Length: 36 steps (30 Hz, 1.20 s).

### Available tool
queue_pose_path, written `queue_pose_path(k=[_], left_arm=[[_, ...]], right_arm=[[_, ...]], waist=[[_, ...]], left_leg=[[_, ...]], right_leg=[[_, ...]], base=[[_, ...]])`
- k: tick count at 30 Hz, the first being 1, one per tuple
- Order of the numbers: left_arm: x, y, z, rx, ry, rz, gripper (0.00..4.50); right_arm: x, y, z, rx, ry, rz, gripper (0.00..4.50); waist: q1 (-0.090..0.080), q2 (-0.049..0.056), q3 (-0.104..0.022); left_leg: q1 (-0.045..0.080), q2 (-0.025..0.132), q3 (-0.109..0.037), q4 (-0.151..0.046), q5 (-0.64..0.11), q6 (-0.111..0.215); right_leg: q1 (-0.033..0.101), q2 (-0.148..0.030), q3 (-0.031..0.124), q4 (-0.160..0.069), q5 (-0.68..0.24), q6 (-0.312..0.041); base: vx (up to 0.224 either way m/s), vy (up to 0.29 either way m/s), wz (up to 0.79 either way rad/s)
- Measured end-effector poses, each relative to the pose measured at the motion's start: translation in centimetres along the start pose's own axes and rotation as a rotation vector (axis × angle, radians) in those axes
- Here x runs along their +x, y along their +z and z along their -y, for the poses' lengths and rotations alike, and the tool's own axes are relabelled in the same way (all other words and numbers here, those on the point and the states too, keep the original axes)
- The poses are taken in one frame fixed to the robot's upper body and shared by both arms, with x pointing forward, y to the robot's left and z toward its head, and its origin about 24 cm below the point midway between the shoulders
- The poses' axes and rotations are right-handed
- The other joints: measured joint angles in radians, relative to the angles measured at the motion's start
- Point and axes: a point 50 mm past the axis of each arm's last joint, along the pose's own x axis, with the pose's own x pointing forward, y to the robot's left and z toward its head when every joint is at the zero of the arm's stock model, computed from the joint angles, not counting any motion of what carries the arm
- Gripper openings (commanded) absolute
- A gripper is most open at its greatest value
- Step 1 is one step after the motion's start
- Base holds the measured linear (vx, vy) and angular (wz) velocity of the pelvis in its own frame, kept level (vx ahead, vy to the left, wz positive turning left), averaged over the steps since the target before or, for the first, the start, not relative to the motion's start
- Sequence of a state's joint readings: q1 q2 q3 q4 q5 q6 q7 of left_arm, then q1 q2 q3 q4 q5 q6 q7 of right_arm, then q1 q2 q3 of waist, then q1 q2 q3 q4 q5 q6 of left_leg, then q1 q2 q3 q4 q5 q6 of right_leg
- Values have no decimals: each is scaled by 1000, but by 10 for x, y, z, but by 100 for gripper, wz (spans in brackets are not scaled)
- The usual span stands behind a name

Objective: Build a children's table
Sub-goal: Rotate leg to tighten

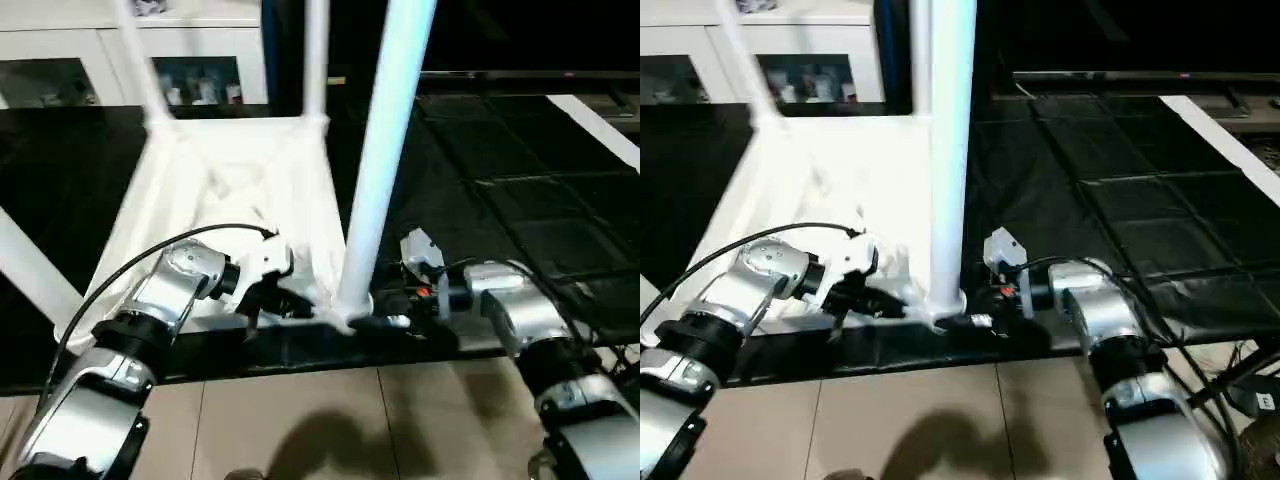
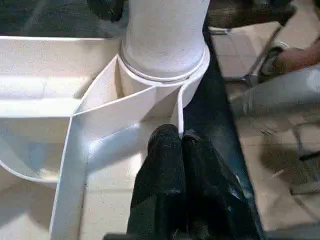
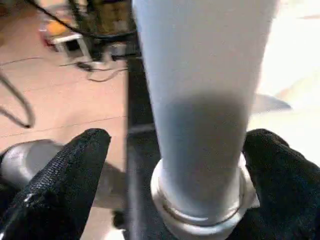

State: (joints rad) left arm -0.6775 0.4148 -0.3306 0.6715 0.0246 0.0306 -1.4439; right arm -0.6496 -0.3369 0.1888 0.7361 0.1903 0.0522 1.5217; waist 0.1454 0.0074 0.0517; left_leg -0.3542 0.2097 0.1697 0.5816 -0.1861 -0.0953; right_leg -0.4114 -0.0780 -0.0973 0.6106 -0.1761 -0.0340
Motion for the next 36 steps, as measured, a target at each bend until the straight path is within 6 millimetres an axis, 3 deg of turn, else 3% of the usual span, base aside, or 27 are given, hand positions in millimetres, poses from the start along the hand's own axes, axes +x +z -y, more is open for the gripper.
queue_pose_path(k=[21, 30, 36], left_arm=[[5, 5, 5, 47, -60, -14, 0], [8, 4, 2, 2, -45, 9, 0], [5, 1, -9, -95, 85, 18, 0]], right_arm=[[11, -3, 3, 61, 108, -37, 243], [11, -2, 3, 44, 96, -33, 223], [17, -4, 13, 109, -114, 17, 218]], waist=[[0, -1, 0], [2, -1, 0], [-16, -1, 0]], left_leg=[[-2, 1, 0, 4, 0, 1], [-2, 1, 0, 5, 1, 2], [4, 1, 0, 5, 1, 0]], right_leg=[[2, 0, 0, 1, 0, 0], [4, 0, 0, 1, 0, 0], [6, 0, 1, 5, -2, 5]], base=[[0, 0, 0], [0, 0, 0], [0, 0, 0]])
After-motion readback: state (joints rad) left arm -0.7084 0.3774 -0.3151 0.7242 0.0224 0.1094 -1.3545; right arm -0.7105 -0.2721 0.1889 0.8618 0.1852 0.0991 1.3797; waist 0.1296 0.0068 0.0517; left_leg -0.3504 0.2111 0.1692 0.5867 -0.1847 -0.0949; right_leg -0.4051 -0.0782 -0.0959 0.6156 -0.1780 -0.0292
